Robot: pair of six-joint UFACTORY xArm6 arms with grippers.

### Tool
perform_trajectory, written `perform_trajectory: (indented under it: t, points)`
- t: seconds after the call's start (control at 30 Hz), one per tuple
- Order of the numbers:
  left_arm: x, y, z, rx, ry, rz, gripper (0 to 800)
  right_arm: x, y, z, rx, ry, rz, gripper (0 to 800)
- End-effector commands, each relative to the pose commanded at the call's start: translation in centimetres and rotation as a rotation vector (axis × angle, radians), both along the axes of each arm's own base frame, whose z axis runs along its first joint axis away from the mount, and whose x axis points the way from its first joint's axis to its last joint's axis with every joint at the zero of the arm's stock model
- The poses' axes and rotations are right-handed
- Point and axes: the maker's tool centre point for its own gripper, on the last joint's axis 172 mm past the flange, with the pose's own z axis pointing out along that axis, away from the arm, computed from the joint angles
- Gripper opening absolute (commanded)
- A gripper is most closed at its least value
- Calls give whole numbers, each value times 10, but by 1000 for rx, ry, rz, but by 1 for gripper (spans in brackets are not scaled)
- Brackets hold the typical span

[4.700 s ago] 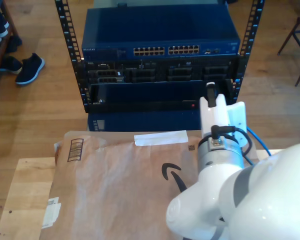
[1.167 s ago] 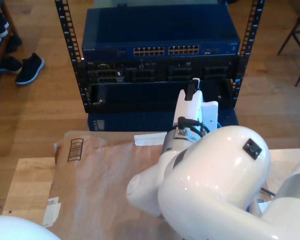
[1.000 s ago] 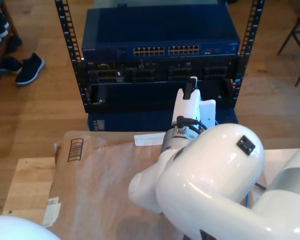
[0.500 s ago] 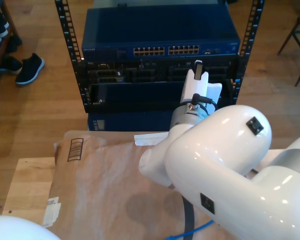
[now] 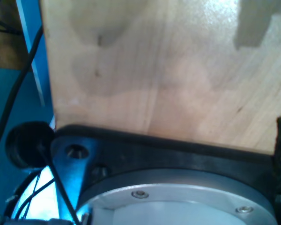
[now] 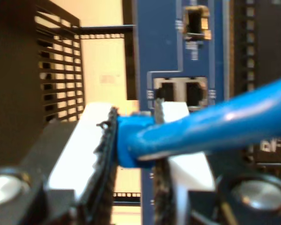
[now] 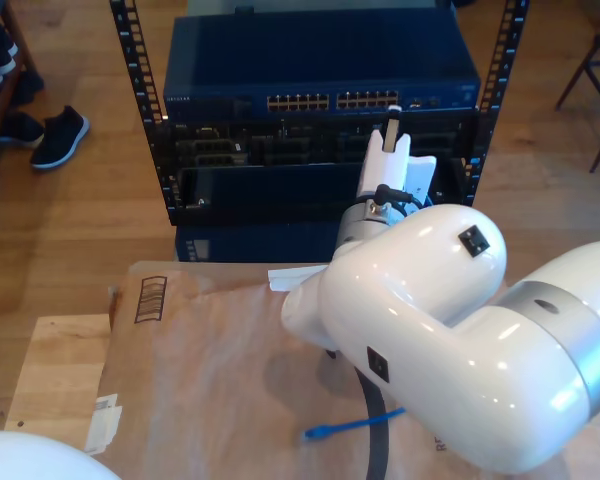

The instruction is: Grab the cable and plug it in

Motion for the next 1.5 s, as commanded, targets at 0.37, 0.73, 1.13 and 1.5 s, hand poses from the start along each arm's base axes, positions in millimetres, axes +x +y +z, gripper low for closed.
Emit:
perform_trajectory:
  t: [0.37, 0.73, 1.13, 1.5]
  points:
    - [0, 0, 0, 0, 1, 1, 800, 22, -5, -4, -25, -43, 4, 0]
    - [0, 0, 0, 0, 2, 0, 800, 28, -12, -4, -29, -47, 4, 0]
    - [0, 0, 0, 0, 1, 1, 800, 31, -13, -4, -33, -47, 12, 0]
    - [0, 0, 0, 0, 1, 1, 800, 37, -9, -1, -30, -29, 38, 0]
